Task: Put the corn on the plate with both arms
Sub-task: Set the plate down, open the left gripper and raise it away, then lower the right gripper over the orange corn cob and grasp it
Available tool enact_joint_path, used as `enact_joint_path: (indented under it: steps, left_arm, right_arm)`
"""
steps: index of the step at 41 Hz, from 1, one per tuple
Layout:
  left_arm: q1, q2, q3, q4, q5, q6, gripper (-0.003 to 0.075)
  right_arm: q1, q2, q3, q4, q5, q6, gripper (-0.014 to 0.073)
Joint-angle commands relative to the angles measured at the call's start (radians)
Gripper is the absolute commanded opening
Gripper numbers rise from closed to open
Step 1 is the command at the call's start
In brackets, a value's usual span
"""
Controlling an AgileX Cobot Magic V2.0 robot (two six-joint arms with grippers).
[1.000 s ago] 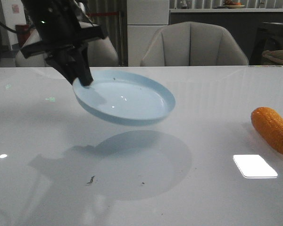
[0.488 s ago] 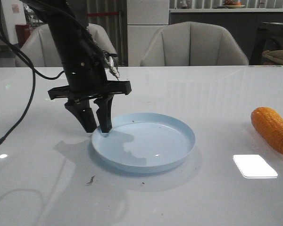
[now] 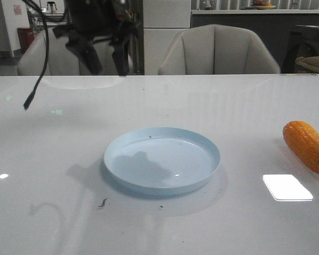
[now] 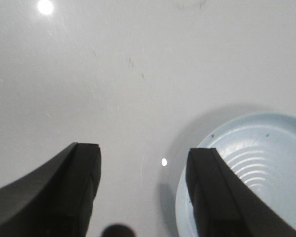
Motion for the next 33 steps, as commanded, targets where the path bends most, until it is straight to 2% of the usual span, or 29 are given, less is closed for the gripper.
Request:
enact_joint_path:
  steps: [1, 14, 20, 23, 26, 33]
  left_arm:
    - [0.005, -0.144, -0.104, 0.035, 0.036, -0.008, 0.0447]
    - [0.005, -0.469, -0.119, 0.171, 0.036, -0.005, 0.0447]
    - [0.005, -0.658, -0.042, 0.265, 0.036, -0.005, 0.0447]
    - [0.005, -0.761, 0.059, 0.328, 0.036, -0.009, 0.0447]
    - [0.005, -0.882, 0.225, 0.367, 0.027, -0.044, 0.0447]
    - [0.005, -1.124, 0.659, 0.389, -0.084, -0.169, 0.0447]
  right_arm:
    - [-0.003, -0.009, -0.029, 0.002, -0.061, -0.015, 0.0416]
    - [-0.003, -0.009, -0.029, 0.002, -0.056, -0.015, 0.0416]
    - [-0.003, -0.009, -0.029, 0.002, -0.030, -0.015, 0.0416]
    - [-0.003, -0.009, -0.029, 0.002, -0.013, -0.015, 0.0417]
    - [-0.003, -0.007, -0.029, 0.002, -0.004, -0.015, 0.0427]
    - [-0.003, 0.032, -0.034, 0.002, -0.048, -0.015, 0.0570]
